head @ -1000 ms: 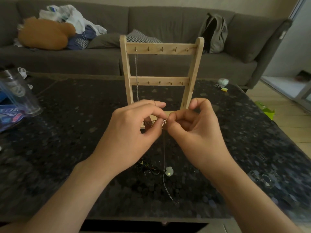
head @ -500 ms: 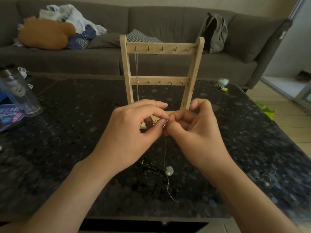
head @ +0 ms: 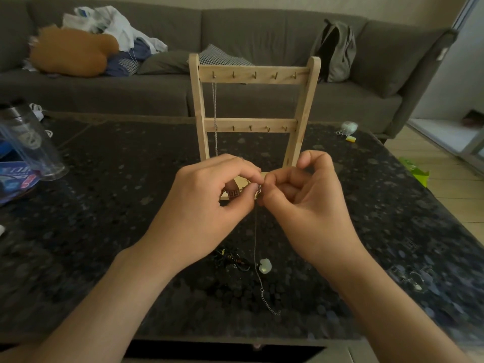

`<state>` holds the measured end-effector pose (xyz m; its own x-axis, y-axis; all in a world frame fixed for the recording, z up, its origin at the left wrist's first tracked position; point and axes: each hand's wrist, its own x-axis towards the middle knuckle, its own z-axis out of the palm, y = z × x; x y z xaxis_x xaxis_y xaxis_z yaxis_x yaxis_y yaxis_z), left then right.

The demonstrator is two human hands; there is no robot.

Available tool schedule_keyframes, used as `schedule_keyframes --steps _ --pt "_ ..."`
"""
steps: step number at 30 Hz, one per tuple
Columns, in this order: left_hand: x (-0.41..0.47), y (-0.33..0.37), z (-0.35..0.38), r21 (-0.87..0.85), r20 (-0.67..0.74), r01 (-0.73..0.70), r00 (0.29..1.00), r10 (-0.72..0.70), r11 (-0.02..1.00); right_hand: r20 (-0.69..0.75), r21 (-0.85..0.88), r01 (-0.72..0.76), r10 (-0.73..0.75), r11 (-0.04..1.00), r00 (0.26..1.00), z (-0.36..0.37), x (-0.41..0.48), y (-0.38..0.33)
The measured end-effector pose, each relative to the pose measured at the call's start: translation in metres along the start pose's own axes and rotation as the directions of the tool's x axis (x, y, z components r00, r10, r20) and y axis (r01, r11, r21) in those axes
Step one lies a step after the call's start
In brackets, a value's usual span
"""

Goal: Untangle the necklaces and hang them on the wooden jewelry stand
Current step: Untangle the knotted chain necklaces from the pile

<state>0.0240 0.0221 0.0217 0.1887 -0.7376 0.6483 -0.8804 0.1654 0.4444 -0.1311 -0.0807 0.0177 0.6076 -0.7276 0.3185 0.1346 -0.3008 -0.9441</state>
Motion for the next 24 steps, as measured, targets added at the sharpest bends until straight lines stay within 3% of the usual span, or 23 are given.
schedule_keyframes --steps 24 --pt "0.0003 -0.0020 0.0021 -0.045 -0.025 0.007 1.000 -0.008 0.999 0.040 -0.003 0.077 -0.077 0.997 0.996 0.0031 0.0004 0.0012"
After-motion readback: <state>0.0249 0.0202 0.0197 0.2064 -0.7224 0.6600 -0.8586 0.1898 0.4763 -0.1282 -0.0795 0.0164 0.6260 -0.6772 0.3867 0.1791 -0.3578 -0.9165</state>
